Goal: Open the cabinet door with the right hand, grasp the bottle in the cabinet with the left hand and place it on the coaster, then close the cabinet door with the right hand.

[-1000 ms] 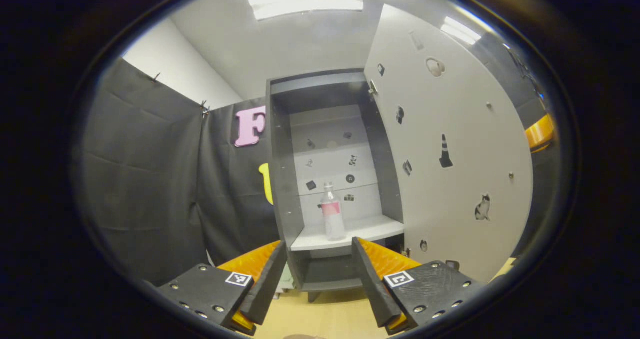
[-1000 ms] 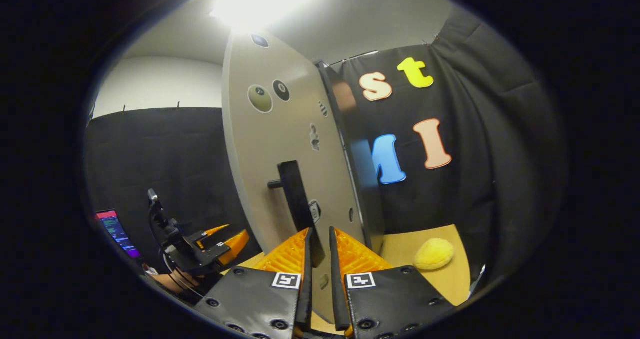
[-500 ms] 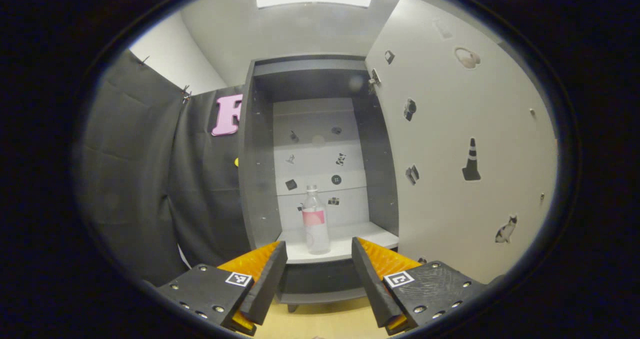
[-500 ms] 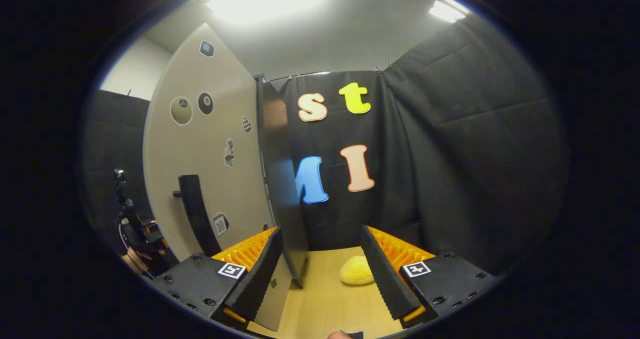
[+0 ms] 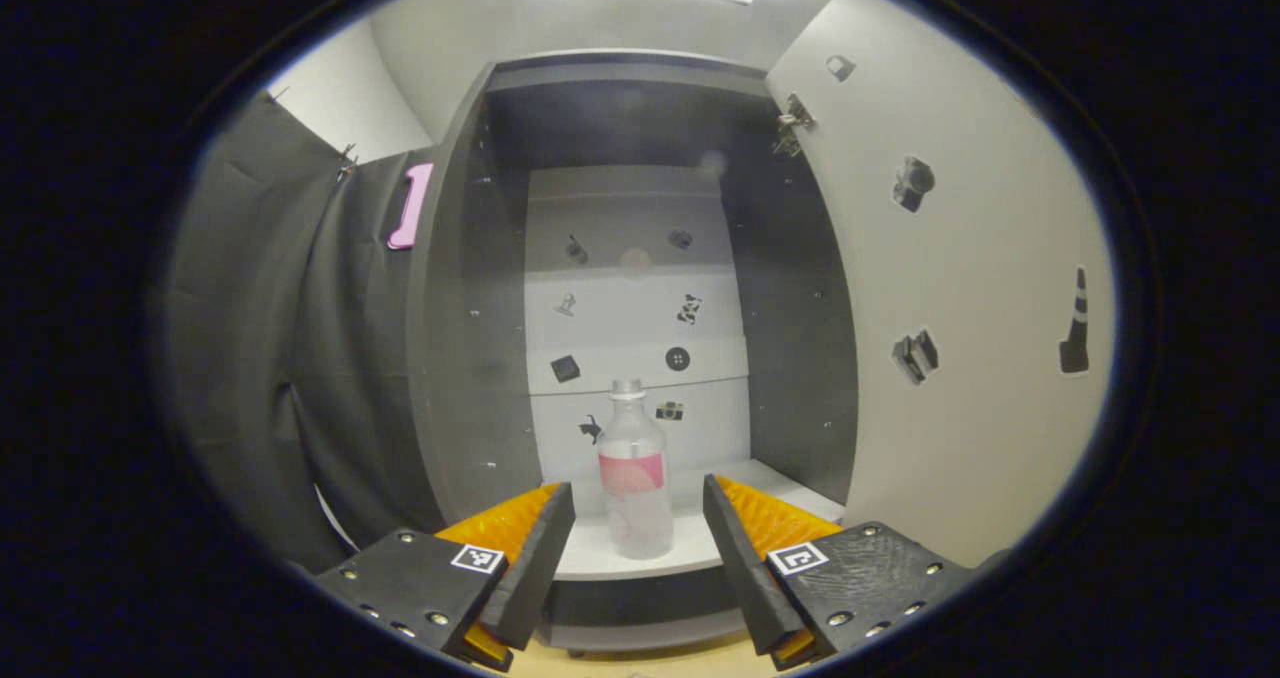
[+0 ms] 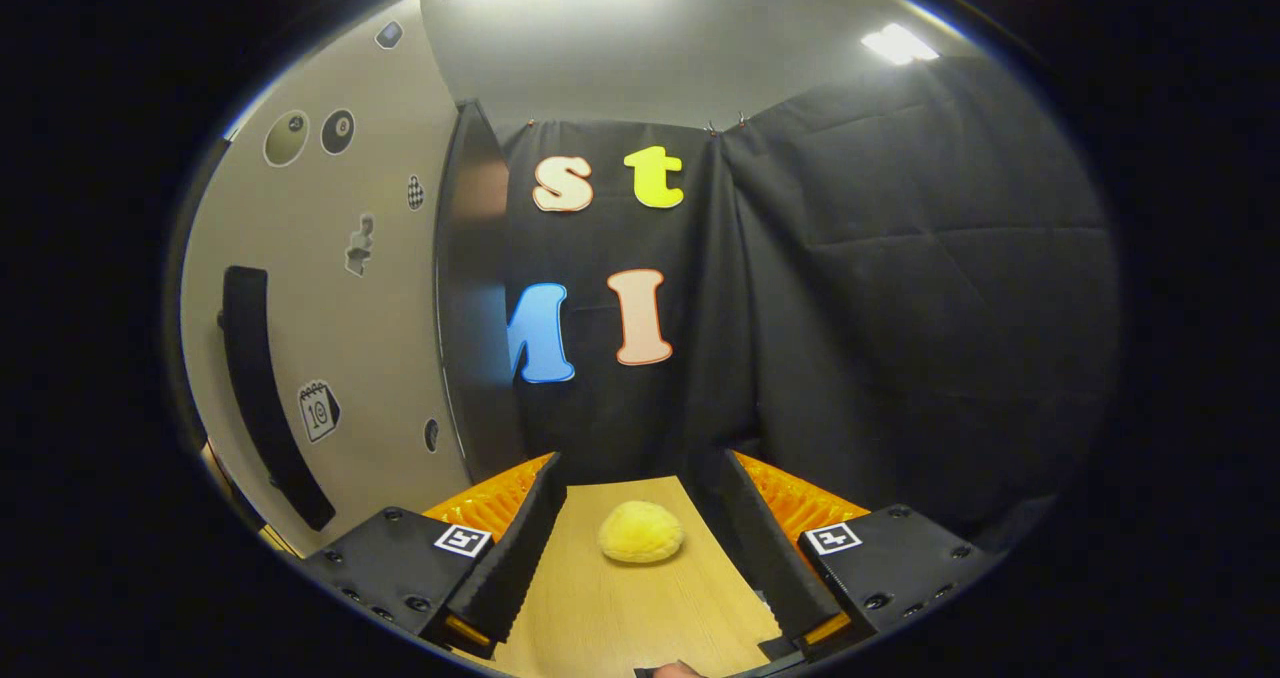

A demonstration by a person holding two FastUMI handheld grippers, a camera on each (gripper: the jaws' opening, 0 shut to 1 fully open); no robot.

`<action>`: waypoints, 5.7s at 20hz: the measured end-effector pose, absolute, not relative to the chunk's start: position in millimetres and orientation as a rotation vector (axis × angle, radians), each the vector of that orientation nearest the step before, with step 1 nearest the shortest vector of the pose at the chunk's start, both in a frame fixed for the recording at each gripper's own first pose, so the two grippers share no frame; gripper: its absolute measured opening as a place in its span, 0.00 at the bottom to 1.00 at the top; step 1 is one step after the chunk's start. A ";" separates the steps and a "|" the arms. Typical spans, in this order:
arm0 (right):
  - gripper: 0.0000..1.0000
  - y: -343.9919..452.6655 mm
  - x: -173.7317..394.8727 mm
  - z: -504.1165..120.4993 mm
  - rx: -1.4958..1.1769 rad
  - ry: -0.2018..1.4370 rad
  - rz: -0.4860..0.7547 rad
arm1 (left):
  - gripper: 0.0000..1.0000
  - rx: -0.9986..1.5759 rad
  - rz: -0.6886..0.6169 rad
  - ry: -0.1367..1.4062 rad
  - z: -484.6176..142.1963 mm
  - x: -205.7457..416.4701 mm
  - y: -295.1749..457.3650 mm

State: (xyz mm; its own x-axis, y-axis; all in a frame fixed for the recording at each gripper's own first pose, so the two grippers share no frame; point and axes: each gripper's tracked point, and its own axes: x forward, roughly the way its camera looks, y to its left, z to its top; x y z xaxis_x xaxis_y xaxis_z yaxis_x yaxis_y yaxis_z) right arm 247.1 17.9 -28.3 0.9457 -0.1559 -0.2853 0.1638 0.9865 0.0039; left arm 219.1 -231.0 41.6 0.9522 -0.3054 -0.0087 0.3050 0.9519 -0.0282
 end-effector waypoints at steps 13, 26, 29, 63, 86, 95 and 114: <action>0.98 13.3 269.5 -56.6 0.016 0.361 -0.257 | 0.77 -0.043 -0.347 0.075 -7.6 315.0 -249.4; 0.98 10.5 269.0 -72.7 0.051 0.387 -0.245 | 0.72 -0.086 -0.310 0.036 -4.8 312.2 -232.6; 0.98 12.2 266.5 -74.0 0.064 0.384 -0.219 | 0.72 -0.096 -0.285 0.003 7.2 289.6 -216.8; 0.98 74.1 240.9 -77.9 0.063 0.386 0.050 | 0.72 -0.250 -0.019 0.154 -176.3 36.1 -63.2; 0.92 76.2 234.3 -97.7 0.028 0.457 0.048 | 0.75 -0.153 0.037 0.345 -330.5 -10.7 -69.3; 0.98 80.6 236.6 -107.1 0.031 0.472 0.060 | 0.80 -0.112 0.031 0.361 -337.7 -24.3 -71.3; 0.98 87.5 248.0 -70.7 0.132 0.397 0.177 | 0.81 -0.019 0.094 0.250 -183.9 -49.6 -65.0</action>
State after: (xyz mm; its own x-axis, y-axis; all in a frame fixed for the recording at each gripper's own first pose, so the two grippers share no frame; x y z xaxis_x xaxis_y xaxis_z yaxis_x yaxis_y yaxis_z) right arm 248.0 87.5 -70.7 0.9070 0.1968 -0.3723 -0.1451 0.9760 0.1624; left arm -49.6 -65.0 -183.9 0.9646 0.0903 -0.2477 -0.0951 0.9954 -0.0074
